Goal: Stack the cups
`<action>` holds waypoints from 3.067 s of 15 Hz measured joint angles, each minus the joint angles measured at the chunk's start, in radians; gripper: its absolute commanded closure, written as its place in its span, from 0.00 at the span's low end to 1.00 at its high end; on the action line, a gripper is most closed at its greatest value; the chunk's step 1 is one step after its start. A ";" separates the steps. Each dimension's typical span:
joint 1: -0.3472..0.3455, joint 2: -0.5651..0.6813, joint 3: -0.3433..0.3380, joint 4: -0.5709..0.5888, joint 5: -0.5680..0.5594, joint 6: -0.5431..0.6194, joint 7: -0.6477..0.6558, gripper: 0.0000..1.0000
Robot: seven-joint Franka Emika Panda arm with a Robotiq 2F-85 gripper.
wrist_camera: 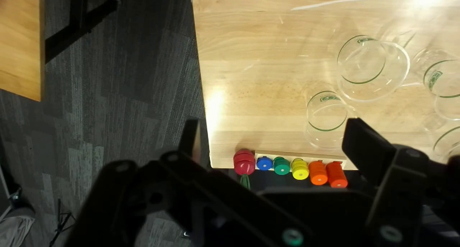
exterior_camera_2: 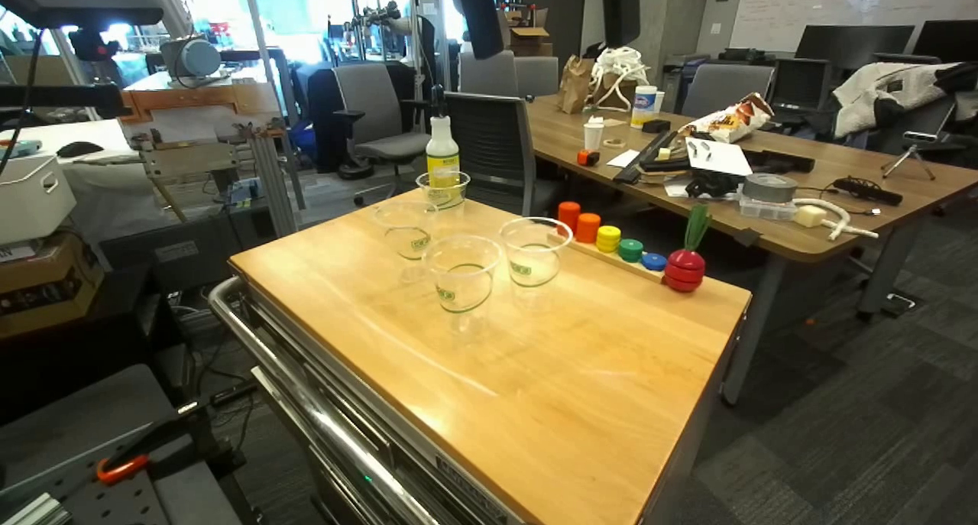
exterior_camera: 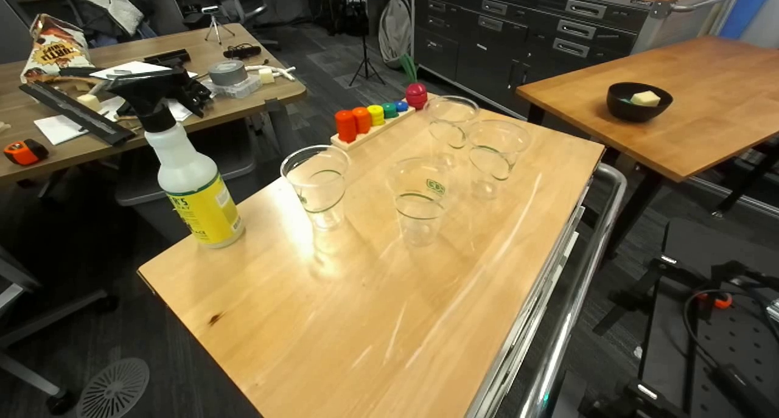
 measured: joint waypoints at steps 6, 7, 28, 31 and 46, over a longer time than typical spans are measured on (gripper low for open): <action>0.000 0.003 0.000 -0.003 0.000 -0.002 0.001 0.00; 0.000 0.008 0.002 -0.002 0.005 0.001 0.002 0.00; 0.071 0.587 0.127 0.192 0.051 0.256 0.172 0.00; 0.068 0.667 0.127 0.251 0.042 0.259 0.214 0.00; 0.065 0.836 0.142 0.357 0.060 0.218 0.239 0.78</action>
